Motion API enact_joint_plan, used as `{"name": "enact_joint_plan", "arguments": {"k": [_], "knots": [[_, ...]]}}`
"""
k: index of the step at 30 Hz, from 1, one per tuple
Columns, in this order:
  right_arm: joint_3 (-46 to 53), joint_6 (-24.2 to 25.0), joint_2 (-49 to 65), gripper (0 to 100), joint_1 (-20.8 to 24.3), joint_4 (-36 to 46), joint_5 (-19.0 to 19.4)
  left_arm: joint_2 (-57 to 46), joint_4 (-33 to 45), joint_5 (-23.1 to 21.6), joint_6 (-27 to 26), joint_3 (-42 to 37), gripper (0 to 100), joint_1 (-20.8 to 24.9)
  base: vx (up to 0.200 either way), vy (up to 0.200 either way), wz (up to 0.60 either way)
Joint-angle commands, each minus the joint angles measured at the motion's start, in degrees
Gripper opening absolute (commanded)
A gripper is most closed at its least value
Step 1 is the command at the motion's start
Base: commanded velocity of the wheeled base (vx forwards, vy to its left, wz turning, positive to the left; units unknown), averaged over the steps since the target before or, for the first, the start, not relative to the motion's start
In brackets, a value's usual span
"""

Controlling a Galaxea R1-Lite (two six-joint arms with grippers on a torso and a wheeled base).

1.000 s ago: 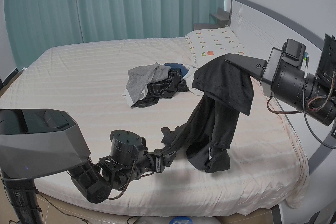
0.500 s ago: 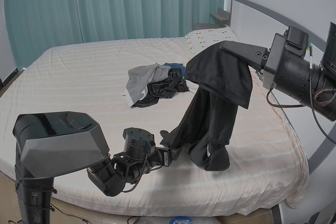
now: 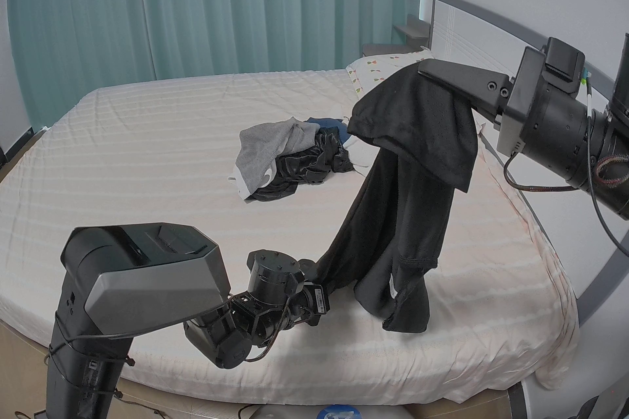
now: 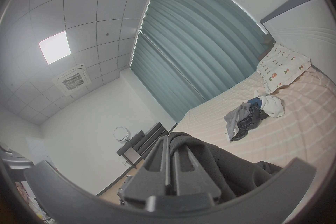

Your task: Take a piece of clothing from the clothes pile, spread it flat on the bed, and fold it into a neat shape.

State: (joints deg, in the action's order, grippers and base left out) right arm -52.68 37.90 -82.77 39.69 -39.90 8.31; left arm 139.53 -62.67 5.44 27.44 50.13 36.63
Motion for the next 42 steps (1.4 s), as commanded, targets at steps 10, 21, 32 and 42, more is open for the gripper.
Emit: {"name": "enact_joint_plan", "arguments": {"k": [10,21,32,42], "knots": [[6.45,0.42,-3.71,0,-4.71,-0.09,0.39,-13.23,-2.89,0.1,0.86,-15.41,0,-0.33,0.0,0.0,0.0],[10.93,4.29,-19.97,0,-5.5,-14.42,-4.18,-35.21,-2.37,-0.34,0.77,-26.57,0,-1.83,0.0,0.0,0.0],[11.19,4.37,-18.92,0,-9.72,-20.48,-8.4,-37.23,-3.07,0.63,-0.46,-24.11,0,-7.28,0.0,0.0,0.0],[16.29,4.81,-19.53,0,-14.47,-33.66,-7.26,-34.68,-3.25,1.51,2.09,-23.76,0,-8.07,0.0,0.0,0.0]]}}
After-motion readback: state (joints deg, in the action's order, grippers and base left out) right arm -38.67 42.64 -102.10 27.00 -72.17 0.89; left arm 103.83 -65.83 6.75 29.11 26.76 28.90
